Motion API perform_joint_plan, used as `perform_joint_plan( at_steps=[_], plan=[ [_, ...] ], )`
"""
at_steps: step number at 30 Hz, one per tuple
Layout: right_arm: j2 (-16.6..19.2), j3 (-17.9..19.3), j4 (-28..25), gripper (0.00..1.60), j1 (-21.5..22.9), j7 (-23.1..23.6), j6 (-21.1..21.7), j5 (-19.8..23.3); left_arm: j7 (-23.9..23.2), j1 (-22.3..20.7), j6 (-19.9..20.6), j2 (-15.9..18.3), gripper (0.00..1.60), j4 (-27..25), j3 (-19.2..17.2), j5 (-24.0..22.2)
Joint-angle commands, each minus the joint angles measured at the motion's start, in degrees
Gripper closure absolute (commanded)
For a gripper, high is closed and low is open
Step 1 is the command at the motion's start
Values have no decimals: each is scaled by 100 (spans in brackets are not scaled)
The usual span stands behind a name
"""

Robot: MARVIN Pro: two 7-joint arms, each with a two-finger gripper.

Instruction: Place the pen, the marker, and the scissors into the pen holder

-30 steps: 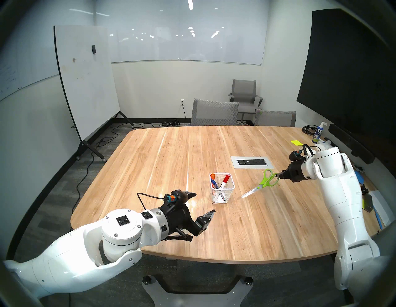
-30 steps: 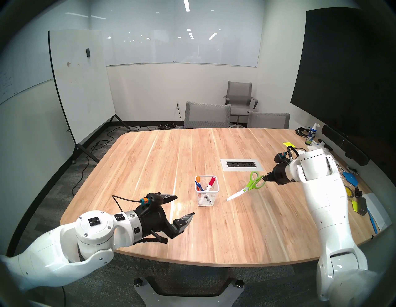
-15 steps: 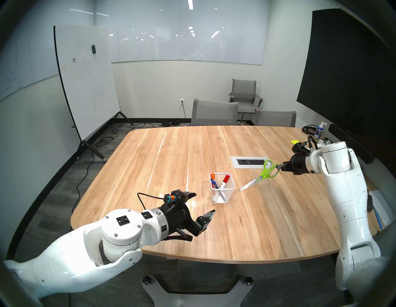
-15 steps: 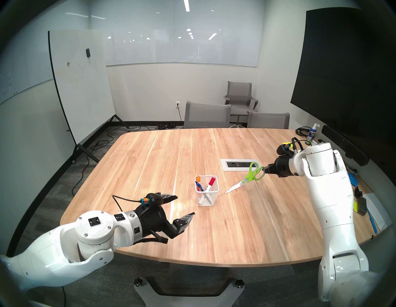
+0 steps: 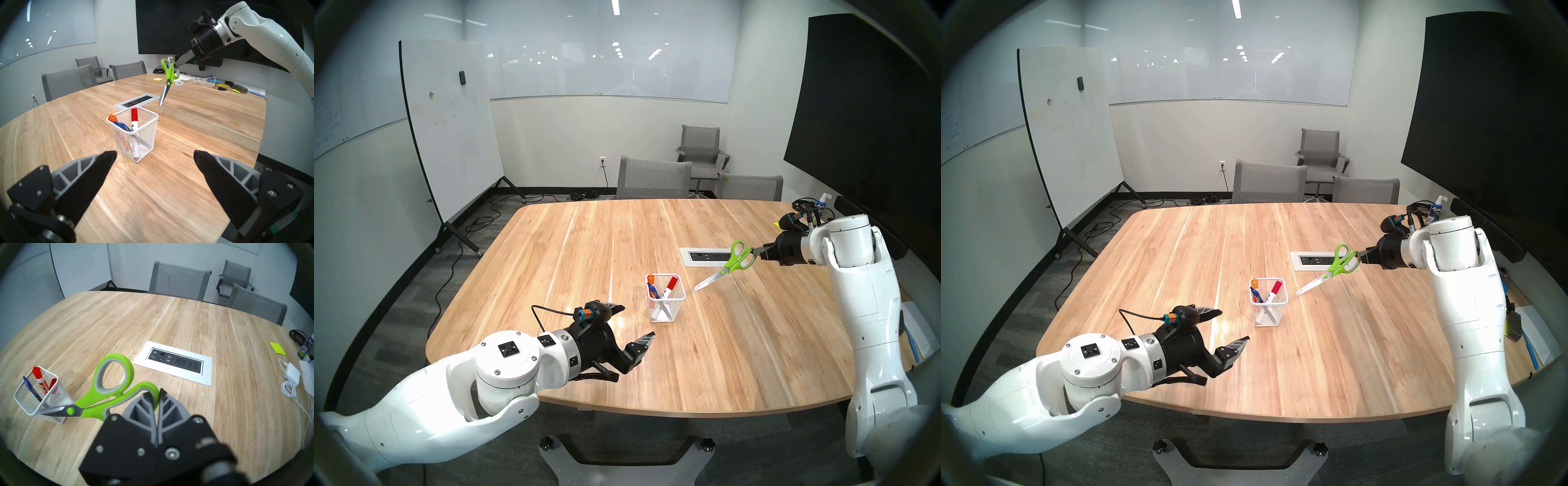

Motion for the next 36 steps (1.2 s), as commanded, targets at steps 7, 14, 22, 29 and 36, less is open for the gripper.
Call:
perform_joint_plan(
  at_steps=[7,14,22,29,36],
  plan=[
    [-14,234,-563,160,148,67,-14,181,-6,-13,-41,-16,0,-87,-25,-11],
    [-159,359,-965,160,-114,-20,-14,237,-6,-12,-42,-15,0,-88,-26,-12],
    [-447,511,-1617,160,-568,-257,-196,168,-6,-13,-41,-15,0,-87,-25,-12],
    [-717,550,-2012,160,-887,-584,-435,87,-6,-12,-42,-15,0,-88,-25,-12],
    [-899,552,-2236,160,-1123,-799,-632,5,-6,-11,-43,-15,0,-88,-26,-12]
  ],
)
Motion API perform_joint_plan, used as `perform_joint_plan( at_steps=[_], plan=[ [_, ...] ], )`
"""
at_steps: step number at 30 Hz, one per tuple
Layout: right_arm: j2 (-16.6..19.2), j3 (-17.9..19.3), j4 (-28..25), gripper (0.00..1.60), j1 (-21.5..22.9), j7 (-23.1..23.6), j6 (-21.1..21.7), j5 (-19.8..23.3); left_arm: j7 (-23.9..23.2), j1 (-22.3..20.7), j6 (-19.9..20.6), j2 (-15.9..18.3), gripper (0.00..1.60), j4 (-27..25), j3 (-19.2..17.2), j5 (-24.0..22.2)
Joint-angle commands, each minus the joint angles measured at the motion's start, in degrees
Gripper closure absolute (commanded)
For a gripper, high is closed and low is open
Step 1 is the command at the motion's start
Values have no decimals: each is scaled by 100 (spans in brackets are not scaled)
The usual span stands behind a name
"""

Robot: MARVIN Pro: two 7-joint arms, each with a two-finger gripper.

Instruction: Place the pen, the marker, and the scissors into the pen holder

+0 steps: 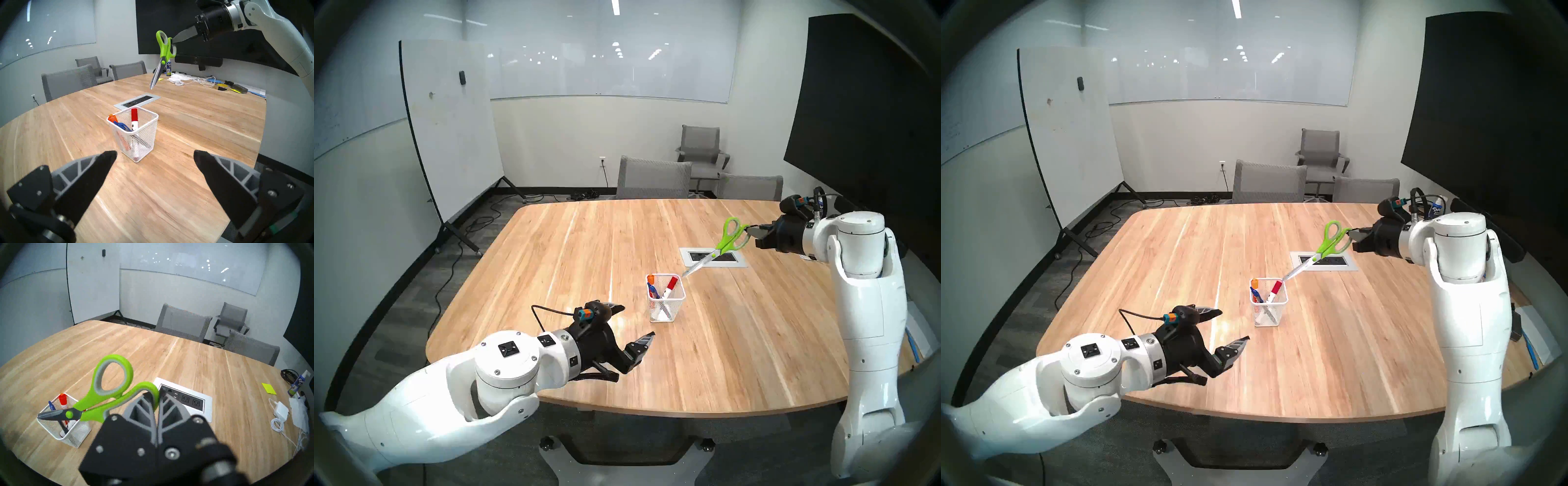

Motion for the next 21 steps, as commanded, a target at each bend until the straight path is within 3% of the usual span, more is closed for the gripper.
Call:
perform_joint_plan(
  at_steps=[1,21],
  plan=[
    [-301,53,-417,160,-267,-271,-318,-67,-5,-10,-43,-14,0,-89,-26,-12],
    [-721,-33,-610,160,-701,-784,-1179,-414,-5,-10,-44,-14,0,-89,-26,-12]
  ],
)
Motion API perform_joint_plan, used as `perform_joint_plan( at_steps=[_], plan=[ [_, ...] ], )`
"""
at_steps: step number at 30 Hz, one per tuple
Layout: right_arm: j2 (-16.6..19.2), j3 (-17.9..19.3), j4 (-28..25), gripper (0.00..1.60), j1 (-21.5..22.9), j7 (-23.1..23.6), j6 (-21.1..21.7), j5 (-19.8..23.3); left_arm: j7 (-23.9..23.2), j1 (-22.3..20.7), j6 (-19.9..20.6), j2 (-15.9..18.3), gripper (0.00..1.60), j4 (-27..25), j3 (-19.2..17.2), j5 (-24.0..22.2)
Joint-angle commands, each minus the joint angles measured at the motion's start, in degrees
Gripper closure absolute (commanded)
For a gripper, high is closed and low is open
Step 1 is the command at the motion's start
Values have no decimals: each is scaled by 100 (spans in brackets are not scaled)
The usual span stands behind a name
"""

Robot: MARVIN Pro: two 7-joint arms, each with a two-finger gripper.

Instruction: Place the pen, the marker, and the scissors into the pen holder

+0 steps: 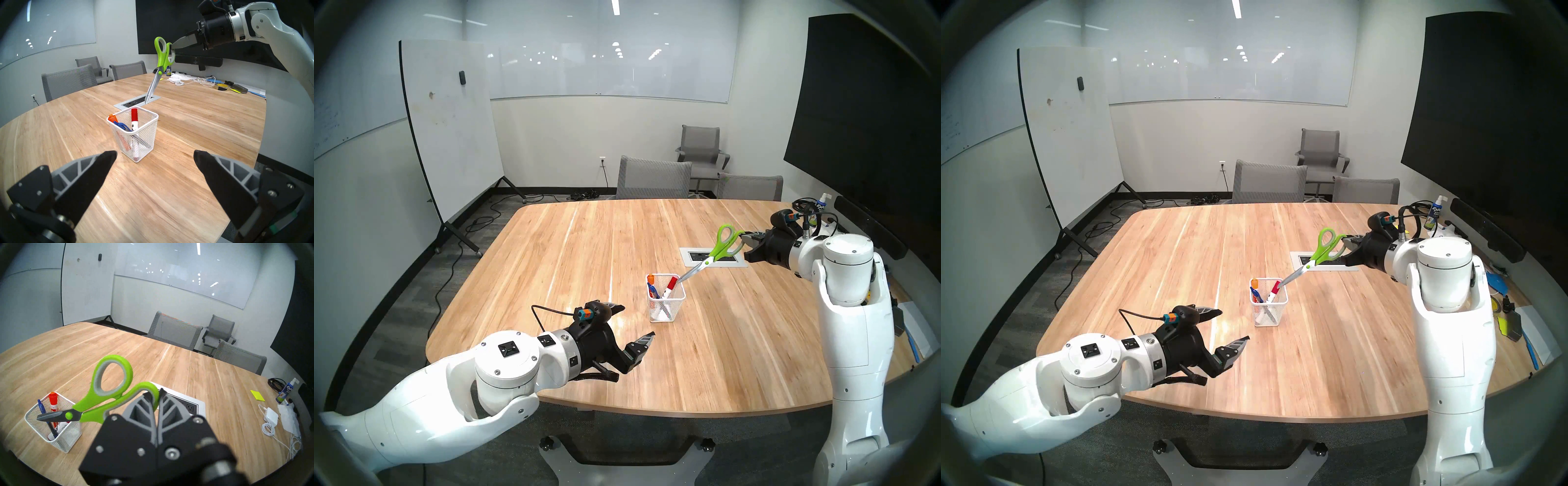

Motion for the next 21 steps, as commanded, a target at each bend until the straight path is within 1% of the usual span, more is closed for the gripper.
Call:
perform_joint_plan(
  at_steps=[1,3,7,9,11,12,21],
  plan=[
    [-148,-30,-217,160,-77,-144,-406,-24,-6,-10,-43,-14,0,-89,-26,-12],
    [-170,-29,-223,160,-158,-167,-605,-50,-6,-10,-43,-14,0,-89,-26,-12],
    [-210,-28,-227,160,-238,-207,-746,-83,-6,-10,-43,-14,0,-89,-26,-12],
    [-248,-16,-221,160,-317,-235,-948,-99,-6,-10,-43,-14,0,-89,-26,-12],
    [-255,-10,-224,160,-340,-239,-991,-101,-6,-10,-43,-14,0,-89,-26,-12],
    [-271,-2,-219,160,-370,-254,-1082,-104,-6,-10,-43,-14,0,-89,-26,-12],
    [-351,95,-114,160,-526,-287,-1666,-27,-6,-9,-44,-13,0,-89,-27,-12]
  ],
)
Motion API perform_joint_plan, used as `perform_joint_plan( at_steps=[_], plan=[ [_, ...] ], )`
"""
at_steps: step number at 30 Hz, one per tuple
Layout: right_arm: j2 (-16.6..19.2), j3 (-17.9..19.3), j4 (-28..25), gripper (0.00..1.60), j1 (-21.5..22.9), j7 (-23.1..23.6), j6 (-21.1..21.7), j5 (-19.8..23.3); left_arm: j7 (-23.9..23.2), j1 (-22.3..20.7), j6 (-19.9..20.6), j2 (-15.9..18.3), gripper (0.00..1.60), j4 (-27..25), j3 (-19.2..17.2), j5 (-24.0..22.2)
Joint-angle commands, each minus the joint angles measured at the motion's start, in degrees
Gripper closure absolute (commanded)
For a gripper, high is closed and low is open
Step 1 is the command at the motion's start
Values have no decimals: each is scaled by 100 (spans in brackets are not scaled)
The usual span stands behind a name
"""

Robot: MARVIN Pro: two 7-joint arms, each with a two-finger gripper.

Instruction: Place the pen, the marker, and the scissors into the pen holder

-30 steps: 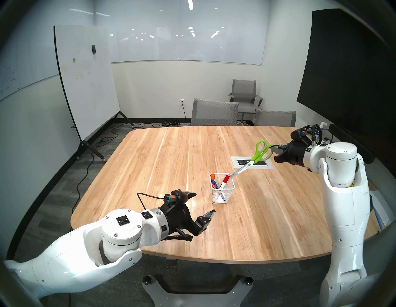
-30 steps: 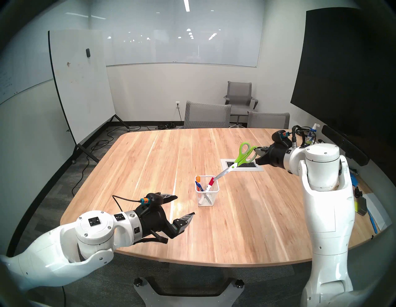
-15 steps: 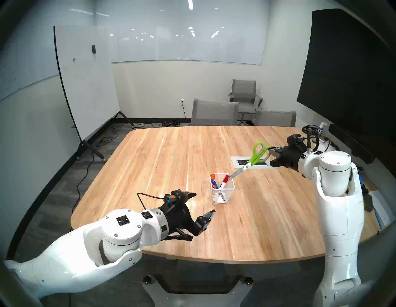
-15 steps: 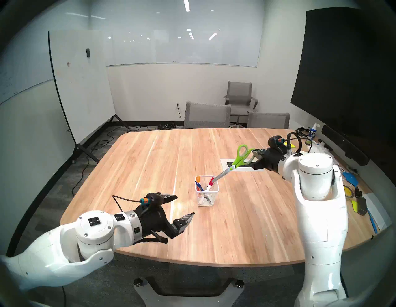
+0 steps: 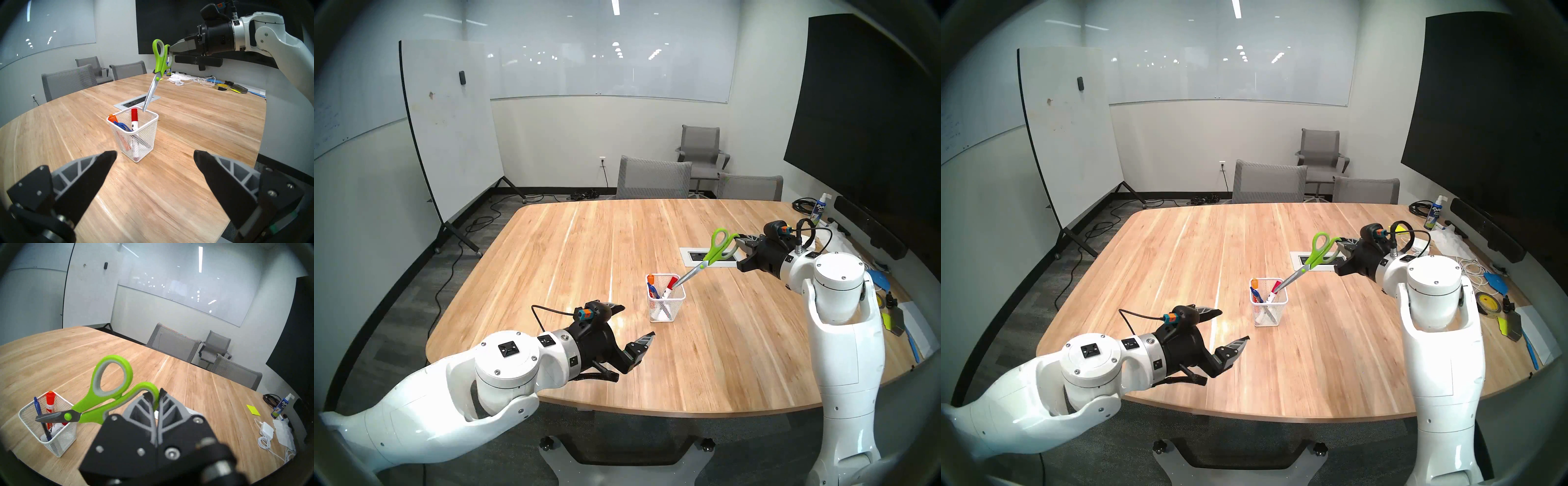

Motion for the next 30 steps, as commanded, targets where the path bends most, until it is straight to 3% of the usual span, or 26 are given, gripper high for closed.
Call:
perform_joint_plan(
  at_steps=[1,10,30],
  plan=[
    [-68,77,-47,160,-40,-41,-523,91,-6,-9,-44,-14,0,-89,-27,-12],
    [-121,139,15,160,-268,-56,-1090,143,-6,-9,-44,-13,0,-89,-27,-12],
    [-168,207,-38,160,-540,40,-1641,274,-5,-10,-44,-14,0,-89,-26,-12]
  ],
)
